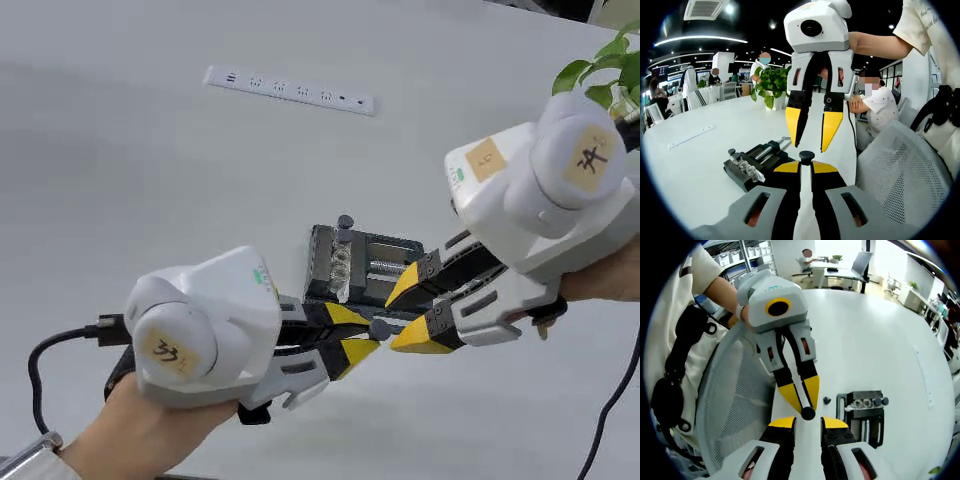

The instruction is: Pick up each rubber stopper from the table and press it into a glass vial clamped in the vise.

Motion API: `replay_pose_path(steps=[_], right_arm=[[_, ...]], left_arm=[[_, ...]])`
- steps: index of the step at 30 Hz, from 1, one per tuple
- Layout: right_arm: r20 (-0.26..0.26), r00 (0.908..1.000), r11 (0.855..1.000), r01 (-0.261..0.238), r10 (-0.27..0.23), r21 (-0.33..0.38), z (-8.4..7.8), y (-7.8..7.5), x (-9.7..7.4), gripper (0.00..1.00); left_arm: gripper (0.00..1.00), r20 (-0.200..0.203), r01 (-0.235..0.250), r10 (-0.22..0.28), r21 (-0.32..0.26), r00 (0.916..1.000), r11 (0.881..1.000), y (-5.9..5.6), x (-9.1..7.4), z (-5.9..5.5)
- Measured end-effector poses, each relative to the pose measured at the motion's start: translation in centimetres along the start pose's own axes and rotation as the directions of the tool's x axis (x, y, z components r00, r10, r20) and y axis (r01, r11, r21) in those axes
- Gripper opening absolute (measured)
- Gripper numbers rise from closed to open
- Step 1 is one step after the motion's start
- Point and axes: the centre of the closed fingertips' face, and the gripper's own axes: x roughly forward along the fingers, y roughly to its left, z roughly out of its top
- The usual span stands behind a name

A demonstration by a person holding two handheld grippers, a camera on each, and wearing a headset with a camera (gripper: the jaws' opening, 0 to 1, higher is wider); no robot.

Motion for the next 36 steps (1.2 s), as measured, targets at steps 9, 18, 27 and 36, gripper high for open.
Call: replay_pose_path(steps=[9, 18, 27, 36], right_arm=[[-0.009, 0.9999, 1.0, -0.01, 0.01, -0.002, 0.22, 0.16, 0.28, 0.12], [-0.034, 0.9994, 1.0, -0.002, 0.002, -0.018, 0.15, 0.02, 0.33, 0.1], [-0.043, 0.999, 1.0, -0.014, 0.013, -0.027, 0.1, 0.16, 0.38, 0.08], [-0.062, 0.998, 0.999, -0.016, 0.013, -0.052, 0.11, 0.15, 0.34, 0.07]], left_arm=[[0.03, 0.006, 0.003, -0.003, 0.002, 1.0, 1.0, -0.13, 0.19, 0.02], [0.03, 0.011, -0.004, 0.004, -0.004, 0.9999, 1.0, -0.16, 0.23, 0.1], [0.03, 0.009, -0.002, 0.002, -0.008, 1.0, 1.0, -0.19, 0.22, 0.03], [0.03, 0.005, 0.0, 0.0, -0.017, 1.0, 1.0, -0.13, 0.21, 0.06]])
